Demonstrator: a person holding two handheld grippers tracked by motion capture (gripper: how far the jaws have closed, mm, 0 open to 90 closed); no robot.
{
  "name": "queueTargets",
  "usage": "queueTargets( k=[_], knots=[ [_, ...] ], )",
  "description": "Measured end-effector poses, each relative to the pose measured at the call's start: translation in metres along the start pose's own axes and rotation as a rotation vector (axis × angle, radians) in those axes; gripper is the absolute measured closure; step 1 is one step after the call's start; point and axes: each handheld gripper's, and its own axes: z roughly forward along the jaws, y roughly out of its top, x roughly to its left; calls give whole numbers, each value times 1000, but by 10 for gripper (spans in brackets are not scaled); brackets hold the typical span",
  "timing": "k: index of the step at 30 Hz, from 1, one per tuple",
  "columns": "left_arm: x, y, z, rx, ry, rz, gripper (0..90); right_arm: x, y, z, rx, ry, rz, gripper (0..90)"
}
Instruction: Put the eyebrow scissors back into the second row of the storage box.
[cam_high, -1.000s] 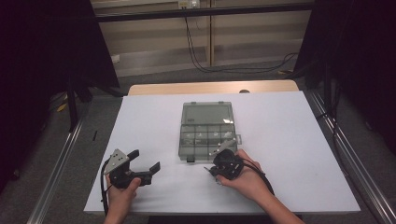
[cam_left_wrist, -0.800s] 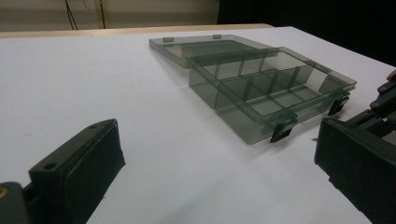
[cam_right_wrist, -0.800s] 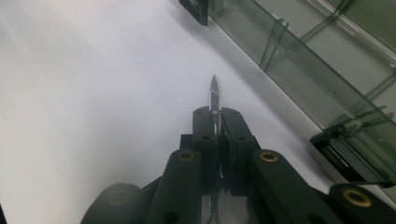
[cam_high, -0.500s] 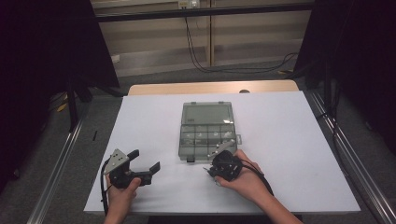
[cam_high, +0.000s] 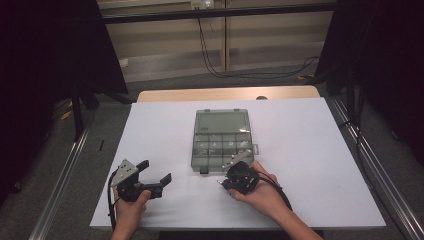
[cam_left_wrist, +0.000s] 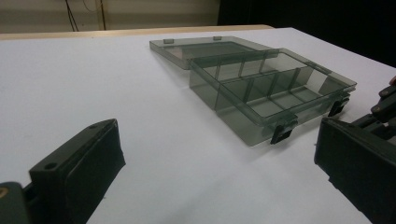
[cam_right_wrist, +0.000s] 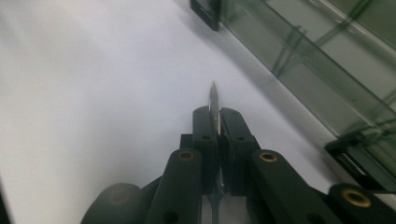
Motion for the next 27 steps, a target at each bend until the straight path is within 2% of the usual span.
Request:
queueTargets(
  k=[1,3,4,6,11,13,17,19,27],
  knots=[
    [0,0,0,-1,0,-2,8,0,1,-2,-5,-14,-10,890],
    [0,0,1,-3,-1,-4,8,-1,4,-6,13,-13,8,900],
    [0,0,1,0,-4,0,8,-3,4,-5,30,5,14,900],
    [-1,0,1,-1,-6,-1,8,-5,4,-4,29,15,19,900],
    [0,0,0,0,-1,2,8,0,4,3,51,-34,-16,891],
    [0,0,0,0,0,1,8,-1,3,2,44,-20,4,900],
    [0,0,0,-3,-3,1,8,0,2,1,29,-9,-35,900],
    [0,0,0,-4,-5,3,8,0,2,-1,20,-2,-23,900],
    [-1,0,0,-21,-15,-5,7,-5,6,-12,-33,14,-22,900]
  ],
)
